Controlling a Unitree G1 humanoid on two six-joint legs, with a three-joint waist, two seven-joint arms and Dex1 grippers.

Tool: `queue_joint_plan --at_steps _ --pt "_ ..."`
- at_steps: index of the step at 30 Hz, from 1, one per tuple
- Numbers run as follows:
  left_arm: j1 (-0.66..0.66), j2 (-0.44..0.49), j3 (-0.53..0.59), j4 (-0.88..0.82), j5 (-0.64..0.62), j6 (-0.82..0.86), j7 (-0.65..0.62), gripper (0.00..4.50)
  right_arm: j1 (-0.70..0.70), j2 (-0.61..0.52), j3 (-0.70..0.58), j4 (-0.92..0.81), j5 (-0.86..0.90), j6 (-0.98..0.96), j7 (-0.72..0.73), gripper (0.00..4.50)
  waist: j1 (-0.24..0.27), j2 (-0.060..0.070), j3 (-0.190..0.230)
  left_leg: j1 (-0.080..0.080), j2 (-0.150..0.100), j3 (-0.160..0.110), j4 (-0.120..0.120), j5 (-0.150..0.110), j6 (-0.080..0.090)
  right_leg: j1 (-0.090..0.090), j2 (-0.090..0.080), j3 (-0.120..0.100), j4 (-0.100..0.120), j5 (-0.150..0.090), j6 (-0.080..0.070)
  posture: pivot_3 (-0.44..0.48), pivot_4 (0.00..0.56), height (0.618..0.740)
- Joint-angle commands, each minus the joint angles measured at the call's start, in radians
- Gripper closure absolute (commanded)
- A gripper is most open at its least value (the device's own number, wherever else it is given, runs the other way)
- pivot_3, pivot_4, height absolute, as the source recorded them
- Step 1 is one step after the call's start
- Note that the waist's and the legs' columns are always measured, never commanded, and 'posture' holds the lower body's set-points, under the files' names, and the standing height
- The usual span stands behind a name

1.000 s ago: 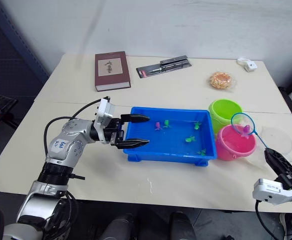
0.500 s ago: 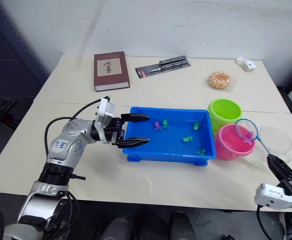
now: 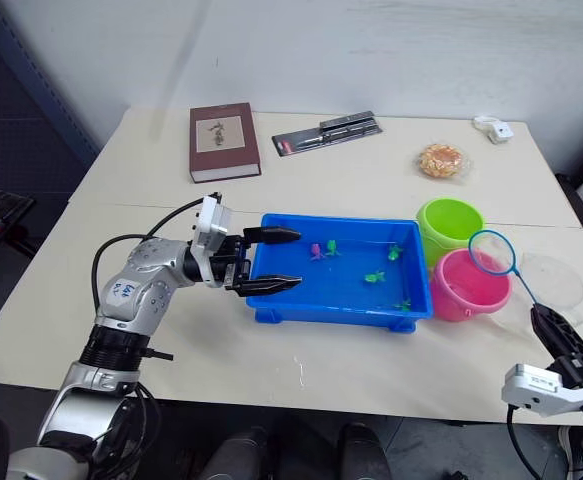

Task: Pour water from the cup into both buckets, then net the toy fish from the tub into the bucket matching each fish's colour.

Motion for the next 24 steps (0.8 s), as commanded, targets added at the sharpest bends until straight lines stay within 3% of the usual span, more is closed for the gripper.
queue_joint_plan --at_steps 1,4,6,10,14,19,24 --pt "0.002 0.008 0.017 -0.047 -0.012 -0.005 0.002 0.01 -0.024 -0.005 -0.013 -0.062 0.181 0.016 0.05 4.5 -0.001 0.0 0.0 0.0 0.0 0.0 0.0 0.0 0.0 0.0 0.0 0.0 0.0 0.0 0.0 0.0 0.15 0.738" --pt "0.027 0.057 0.045 -0.052 -0.009 -0.005 -0.005 0.01 -0.043 -0.039 0.069 -0.213 0.621 0.151 0.259 4.5 -0.015 0.0 0.0 0.0 0.0 0.0 0.0 0.0 0.0 0.0 0.0 0.0 0.002 0.0 0.0 0.0 0.15 0.738" --pt "0.047 0.105 0.073 -0.041 -0.003 -0.013 -0.007 0.01 -0.066 -0.098 0.138 -0.355 1.003 0.379 0.41 4.5 -0.026 0.0 0.0 0.0 0.002 -0.001 0.0 0.0 0.0 0.0 0.0 0.0 0.004 0.0 0.0 0.0 0.15 0.738" --pt "0.062 0.15 0.102 -0.033 -0.004 -0.021 0.0 0.01 -0.104 -0.188 0.194 -0.463 1.262 0.654 0.544 4.5 -0.02 0.0 0.0 0.001 0.003 -0.004 0.001 0.0 -0.001 0.002 0.0 -0.001 0.004 0.0 0.0 0.0 0.15 0.738" --pt "0.09 0.196 0.144 -0.037 0.009 -0.023 0.034 0.01 -0.302 -0.238 0.35 -0.481 1.402 0.958 0.502 4.5 -0.016 -0.001 0.0 -0.001 0.0 -0.006 0.002 0.0 0.001 0.002 -0.004 -0.002 0.003 0.0 0.0 0.0 0.15 0.738" --pt "0.158 0.253 0.185 -0.114 -0.004 0.024 0.076 0.01 -0.533 -0.259 0.563 -0.451 1.358 1.199 0.503 4.5 -0.01 -0.001 0.0 -0.004 0.001 -0.008 0.001 0.0 0.001 0.0 -0.005 -0.003 0.001 0.0 0.0 0.0 0.15 0.738" --pt "0.2 0.268 0.209 -0.191 -0.028 0.065 0.114 0.01 -0.688 -0.24 0.676 -0.387 1.257 1.267 0.512 4.5 -0.005 -0.001 0.0 -0.006 0.0 -0.009 0.002 0.0 0.0 -0.001 -0.005 -0.006 0.0 0.0 0.0 0.0 0.15 0.738"
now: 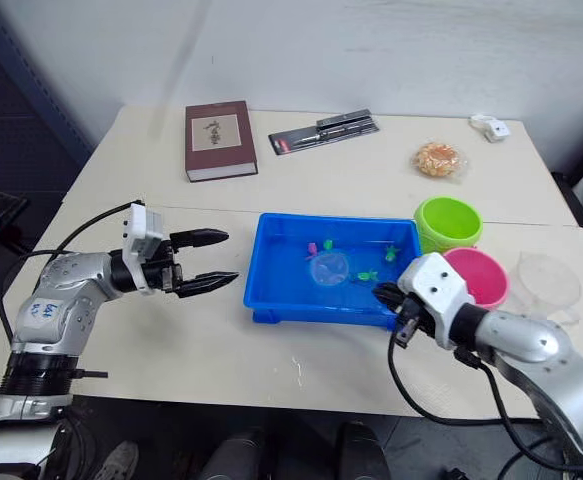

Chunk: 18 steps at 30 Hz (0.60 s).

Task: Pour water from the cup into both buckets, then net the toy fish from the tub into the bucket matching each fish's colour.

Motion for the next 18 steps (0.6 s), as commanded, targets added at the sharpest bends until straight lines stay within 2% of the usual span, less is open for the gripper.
queue_joint_plan --at_steps 1,9,18 --pt "0.015 0.011 0.031 -0.074 -0.028 0.017 0.025 0.01 -0.064 0.01 0.048 0.043 -0.105 -0.016 0.007 4.5 0.005 0.0 0.0 0.0 0.0 0.0 0.0 0.0 0.0 0.0 0.0 0.0 -0.001 0.0 0.0 0.0 0.15 0.738" --pt "0.032 -0.002 0.033 -0.122 -0.037 0.04 0.06 0.01 -0.219 0.069 0.183 0.162 -0.234 0.011 0.073 4.5 0.006 0.0 0.0 -0.002 0.0 0.0 0.0 0.0 0.0 -0.001 0.002 -0.004 0.0 0.0 0.0 0.0 0.15 0.738" --pt "0.043 0.001 0.034 -0.138 -0.044 0.043 0.069 0.01 -0.256 0.055 0.199 0.135 -0.255 0.134 0.136 4.5 0.008 0.0 0.0 -0.009 -0.001 0.0 0.002 0.0 0.0 -0.009 0.002 -0.01 0.003 0.0 0.0 0.0 0.15 0.738"
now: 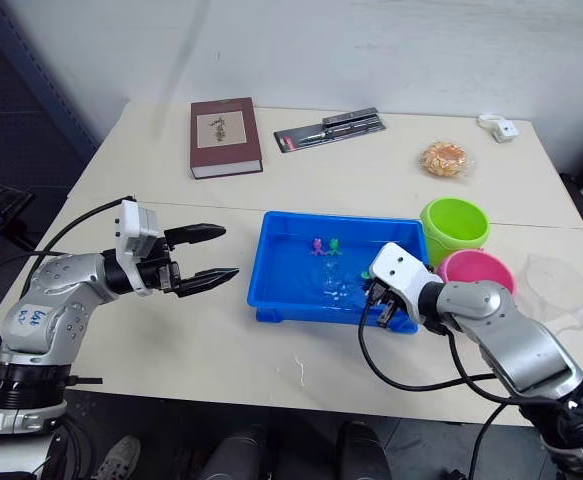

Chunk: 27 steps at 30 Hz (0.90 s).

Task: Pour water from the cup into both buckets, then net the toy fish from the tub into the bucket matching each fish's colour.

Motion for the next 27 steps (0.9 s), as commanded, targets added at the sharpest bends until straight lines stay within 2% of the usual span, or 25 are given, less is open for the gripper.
queue_joint_plan --at_steps 1,18,27 --pt "0.01 0.003 0.015 -0.037 -0.023 -0.001 0.001 0.01 -0.016 -0.007 -0.015 -0.039 -0.016 0.042 0.015 4.5 0.0 0.0 0.0 0.0 0.0 0.0 0.0 0.0 0.0 0.0 0.0 0.0 0.0 0.0 0.0 0.0 0.15 0.738" --pt "-0.003 -0.005 0.009 -0.027 -0.021 -0.006 0.0 0.01 -0.128 0.208 0.057 0.07 -0.098 0.133 -0.05 4.5 -0.016 0.0 0.0 -0.002 0.0 0.002 0.0 0.001 -0.001 -0.005 0.001 0.002 0.003 0.0 0.0 0.0 0.15 0.738" --pt "0.003 0.003 0.018 -0.018 -0.018 -0.007 -0.002 0.01 -0.156 0.321 0.053 0.101 -0.143 0.115 -0.11 4.5 -0.023 0.0 0.0 -0.002 0.0 0.003 0.0 0.001 -0.001 -0.006 0.001 0.003 0.005 0.0 0.0 0.0 0.15 0.738"
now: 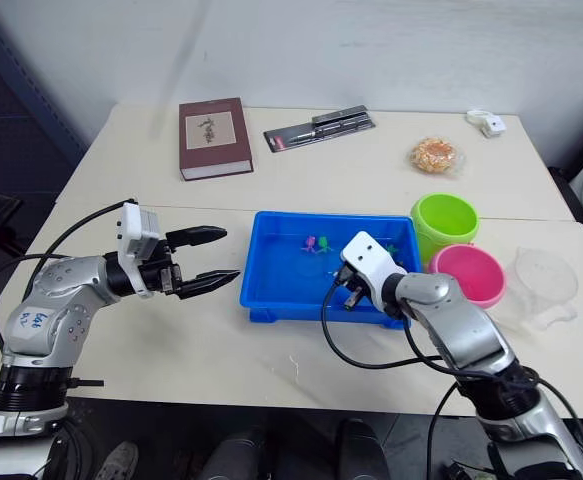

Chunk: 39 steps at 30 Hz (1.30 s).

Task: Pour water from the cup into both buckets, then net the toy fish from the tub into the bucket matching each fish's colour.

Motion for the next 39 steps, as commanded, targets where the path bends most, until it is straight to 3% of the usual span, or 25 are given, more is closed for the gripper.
queue_joint_plan --at_steps 1,9,39 --pt "-0.006 0.012 0.021 -0.014 -0.018 -0.007 -0.004 0.01 0.0 0.026 -0.016 -0.034 -0.009 -0.016 -0.014 4.5 0.0 0.0 0.0 0.0 0.0 0.0 0.0 0.0 0.0 0.0 0.0 0.0 0.0 0.0 0.0 0.0 0.15 0.738" --pt "-0.004 0.015 0.023 -0.011 -0.018 -0.003 -0.004 0.01 0.021 0.067 -0.022 -0.068 -0.012 -0.05 -0.022 4.5 0.0 0.0 0.0 0.0 0.0 0.0 0.0 0.0 0.0 0.0 0.0 0.0 0.0 0.0 0.0 0.0 0.15 0.738" --pt "-0.029 0.007 0.009 0.014 -0.011 -0.016 -0.019 0.01 0.042 0.024 -0.06 -0.102 -0.025 0.004 -0.028 4.5 0.0 0.0 0.0 0.0 0.0 0.001 0.0 0.0 0.0 0.0 0.0 0.001 0.0 0.0 0.0 0.0 0.15 0.738"
